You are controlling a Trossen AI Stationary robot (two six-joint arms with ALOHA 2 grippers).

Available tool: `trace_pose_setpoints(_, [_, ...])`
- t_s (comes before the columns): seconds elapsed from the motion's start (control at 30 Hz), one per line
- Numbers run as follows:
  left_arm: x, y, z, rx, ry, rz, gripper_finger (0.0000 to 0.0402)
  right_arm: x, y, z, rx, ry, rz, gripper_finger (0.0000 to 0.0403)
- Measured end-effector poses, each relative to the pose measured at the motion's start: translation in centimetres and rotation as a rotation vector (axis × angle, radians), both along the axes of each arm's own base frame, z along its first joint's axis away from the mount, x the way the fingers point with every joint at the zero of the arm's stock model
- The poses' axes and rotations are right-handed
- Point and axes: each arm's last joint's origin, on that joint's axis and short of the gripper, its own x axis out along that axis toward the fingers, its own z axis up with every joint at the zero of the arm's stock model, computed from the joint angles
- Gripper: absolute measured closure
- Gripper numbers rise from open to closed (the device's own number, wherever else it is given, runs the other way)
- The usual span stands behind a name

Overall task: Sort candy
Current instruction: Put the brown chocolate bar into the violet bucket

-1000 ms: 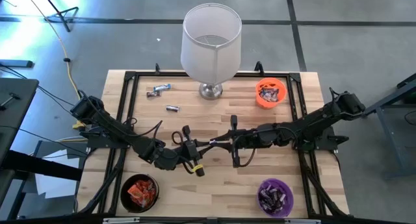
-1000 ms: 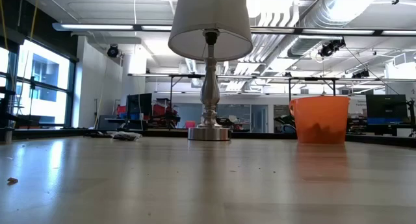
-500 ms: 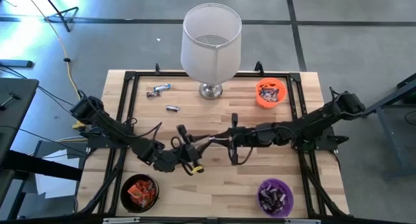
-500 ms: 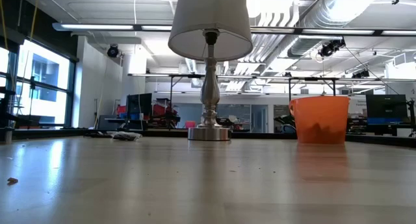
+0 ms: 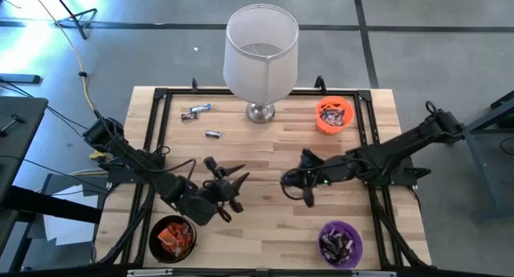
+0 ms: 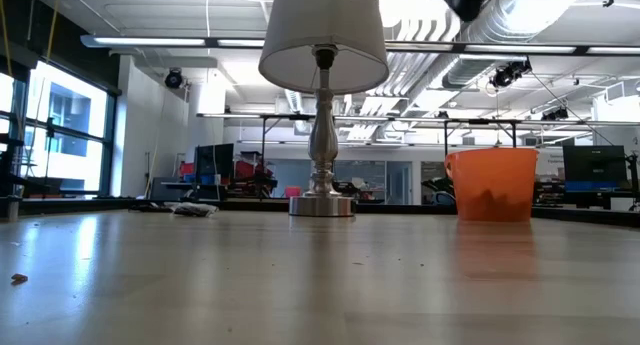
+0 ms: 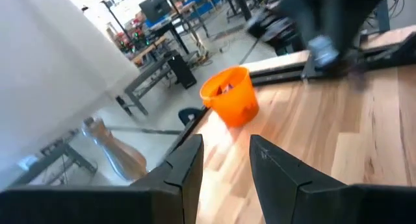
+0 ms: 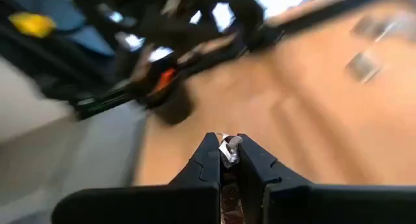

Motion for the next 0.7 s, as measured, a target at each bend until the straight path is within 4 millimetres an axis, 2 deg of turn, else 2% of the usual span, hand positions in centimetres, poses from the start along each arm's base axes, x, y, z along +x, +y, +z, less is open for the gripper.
trace_pose_setpoints(0.2, [-0.7, 0.3, -1.3, -0.075, 0.004, 0.038, 0.0289, -2.1, 2.6, -0.6, 0.358, 0.184, 0.085, 0.0397])
trace_pose_setpoints(0.3, [-1.0, 0.6, -1.9, -0.102, 0.005, 0.059, 0.0289, -3.5, 4.3, -1.4, 0.485, 0.324, 0.062, 0.0397])
trace_pose_setpoints(0.53, [-1.5, 0.9, -2.4, -0.134, 0.005, 0.084, 0.0289, -8.1, 6.6, -4.0, 0.600, 0.703, -0.164, 0.0398])
trace_pose_setpoints(0.6, [-1.5, 0.9, -2.4, -0.139, 0.002, 0.086, 0.0289, -9.1, 6.9, -4.5, 0.616, 0.774, -0.232, 0.0398])
trace_pose_setpoints(0.7, [-1.5, 0.9, -2.4, -0.131, -0.006, 0.096, 0.0289, -9.7, 7.3, -4.7, 0.645, 0.809, -0.275, 0.0391])
